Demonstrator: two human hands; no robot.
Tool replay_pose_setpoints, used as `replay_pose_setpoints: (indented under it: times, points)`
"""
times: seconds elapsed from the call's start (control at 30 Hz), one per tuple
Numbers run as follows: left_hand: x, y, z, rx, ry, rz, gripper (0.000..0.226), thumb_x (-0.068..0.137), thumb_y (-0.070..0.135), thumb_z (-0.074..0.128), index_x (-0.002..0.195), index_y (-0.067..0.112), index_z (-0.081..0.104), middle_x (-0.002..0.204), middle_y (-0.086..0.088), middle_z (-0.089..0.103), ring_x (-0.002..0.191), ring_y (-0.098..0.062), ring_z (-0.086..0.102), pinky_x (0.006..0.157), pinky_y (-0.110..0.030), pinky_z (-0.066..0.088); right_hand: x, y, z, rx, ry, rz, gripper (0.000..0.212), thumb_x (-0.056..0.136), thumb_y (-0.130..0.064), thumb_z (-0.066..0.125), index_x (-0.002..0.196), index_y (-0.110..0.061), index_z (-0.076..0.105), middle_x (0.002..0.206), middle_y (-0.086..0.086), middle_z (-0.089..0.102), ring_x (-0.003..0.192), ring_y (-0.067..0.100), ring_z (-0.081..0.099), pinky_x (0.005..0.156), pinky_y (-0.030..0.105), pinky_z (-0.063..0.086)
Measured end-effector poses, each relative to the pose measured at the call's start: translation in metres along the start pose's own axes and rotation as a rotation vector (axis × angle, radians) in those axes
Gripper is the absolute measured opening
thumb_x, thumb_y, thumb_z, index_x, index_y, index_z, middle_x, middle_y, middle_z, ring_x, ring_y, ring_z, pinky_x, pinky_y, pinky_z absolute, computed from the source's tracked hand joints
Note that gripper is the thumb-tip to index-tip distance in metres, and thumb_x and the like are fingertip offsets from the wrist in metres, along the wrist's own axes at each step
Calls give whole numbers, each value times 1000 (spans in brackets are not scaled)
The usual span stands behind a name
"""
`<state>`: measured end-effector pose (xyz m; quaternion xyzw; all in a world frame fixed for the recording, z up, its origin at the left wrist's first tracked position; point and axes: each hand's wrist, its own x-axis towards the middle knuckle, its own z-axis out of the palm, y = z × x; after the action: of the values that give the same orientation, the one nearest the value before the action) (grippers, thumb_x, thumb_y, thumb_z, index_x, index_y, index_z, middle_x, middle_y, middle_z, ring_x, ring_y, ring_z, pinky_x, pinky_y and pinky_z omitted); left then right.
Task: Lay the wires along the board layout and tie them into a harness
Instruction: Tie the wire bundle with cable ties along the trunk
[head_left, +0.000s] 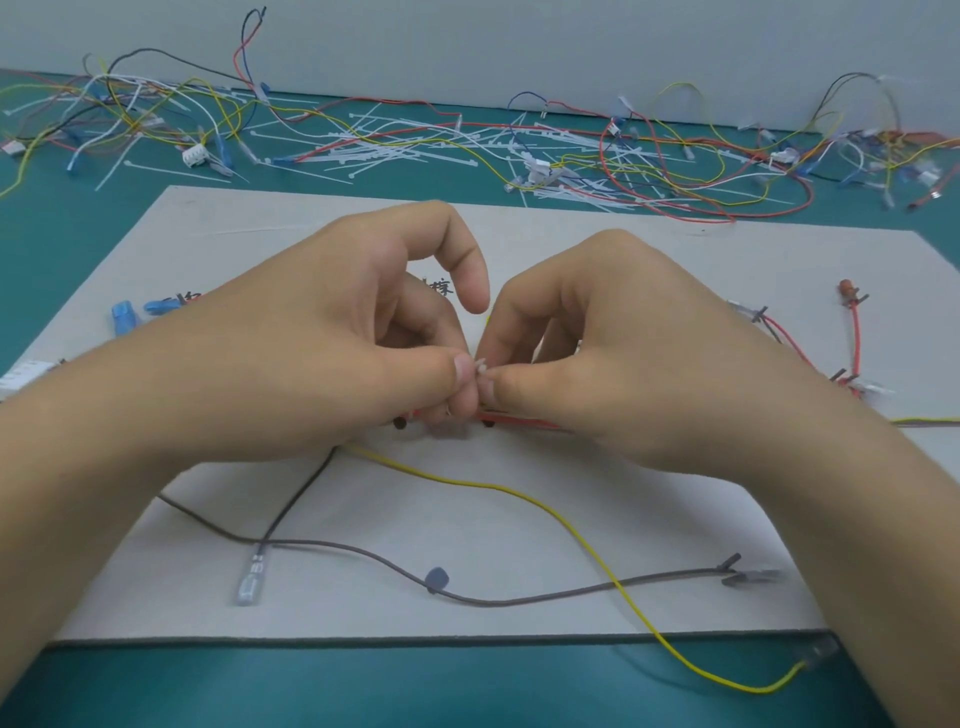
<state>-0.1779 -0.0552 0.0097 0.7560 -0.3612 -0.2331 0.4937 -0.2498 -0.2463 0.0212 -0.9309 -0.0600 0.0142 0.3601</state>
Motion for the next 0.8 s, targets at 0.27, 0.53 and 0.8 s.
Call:
replay_pose_setpoints:
  times: [0.27,0.53,0.8]
  points:
    - [-1,2,-2,49,102,64,22,73,34,73,93,28,66,89,-7,76,81,-37,72,70,-58,62,4,8,-25,292,181,45,10,78,-18,83,74,-12,77,57,-1,67,51,6,55,49,16,40]
    - [-3,4,-2,324,170,157,13,80,35,72,90,27,68,82,7,73,70,-19,69,64,-41,56,2,12,-37,581,313,183,13,85,-18,78,74,-15,74,68,0,70,61,15,65,52,25,44]
    - [-4,5,-5,533,55,31,15,66,51,71,75,41,76,84,14,71,80,-7,63,75,-37,53,5,12,-28,553,266,277,11,86,-21,75,78,-15,74,76,1,76,62,14,68,56,28,45]
